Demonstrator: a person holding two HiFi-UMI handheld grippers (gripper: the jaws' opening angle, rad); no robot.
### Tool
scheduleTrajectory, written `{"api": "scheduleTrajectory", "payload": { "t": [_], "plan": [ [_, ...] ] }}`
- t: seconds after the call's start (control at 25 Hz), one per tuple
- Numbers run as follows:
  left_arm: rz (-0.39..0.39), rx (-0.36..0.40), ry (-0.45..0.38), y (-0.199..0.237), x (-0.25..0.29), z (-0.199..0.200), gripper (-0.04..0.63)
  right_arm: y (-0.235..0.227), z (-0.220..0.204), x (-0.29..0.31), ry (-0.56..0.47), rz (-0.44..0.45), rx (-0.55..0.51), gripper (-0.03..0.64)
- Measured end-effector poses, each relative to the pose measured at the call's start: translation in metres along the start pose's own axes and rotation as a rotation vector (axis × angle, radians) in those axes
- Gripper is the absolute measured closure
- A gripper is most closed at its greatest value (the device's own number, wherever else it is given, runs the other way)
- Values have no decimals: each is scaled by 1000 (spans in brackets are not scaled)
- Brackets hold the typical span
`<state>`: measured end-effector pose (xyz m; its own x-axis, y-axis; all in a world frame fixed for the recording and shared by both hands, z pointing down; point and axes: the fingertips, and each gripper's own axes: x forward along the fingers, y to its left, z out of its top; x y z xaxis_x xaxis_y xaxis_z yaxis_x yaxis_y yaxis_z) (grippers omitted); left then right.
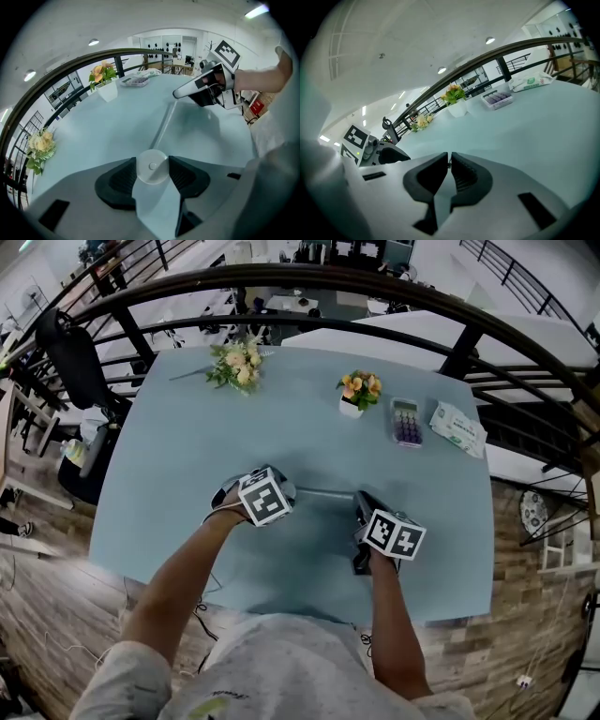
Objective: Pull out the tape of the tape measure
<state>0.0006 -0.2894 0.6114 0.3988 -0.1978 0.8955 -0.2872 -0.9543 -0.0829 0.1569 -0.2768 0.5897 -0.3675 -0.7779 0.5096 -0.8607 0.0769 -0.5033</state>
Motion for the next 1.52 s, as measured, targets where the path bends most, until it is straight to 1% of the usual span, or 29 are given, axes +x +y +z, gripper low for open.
{"api": "scheduleTrajectory", "payload": {
  "t": [0.2,0.4,0.76,0.8,0.88,0.92,1.12,1.36,1.52],
  "plan": [
    [-9,7,1,-3,4,5,379,2,0,2,2,14,0,597],
    [-11,20,6,-3,4,8,379,5,1,0,5,7,-12,597],
    [-13,7,7,-5,6,5,377,3,-2,1,12,-3,-25,595],
    [-14,3,4,-6,5,5,375,3,-2,0,13,-5,-28,593],
    [-17,-5,-2,-7,4,6,340,3,-2,-1,16,-8,-35,572],
    [-17,-8,-4,-7,4,6,336,3,-2,-2,16,-10,-38,565],
    [-1,-9,-7,-8,0,5,341,3,1,-7,7,-17,-46,563],
    [19,-33,-40,-7,-12,12,350,6,3,-14,-2,-13,-57,565],
    [47,-63,-88,-3,-26,20,362,10,13,-20,-18,-17,-85,565]
  ]
}}
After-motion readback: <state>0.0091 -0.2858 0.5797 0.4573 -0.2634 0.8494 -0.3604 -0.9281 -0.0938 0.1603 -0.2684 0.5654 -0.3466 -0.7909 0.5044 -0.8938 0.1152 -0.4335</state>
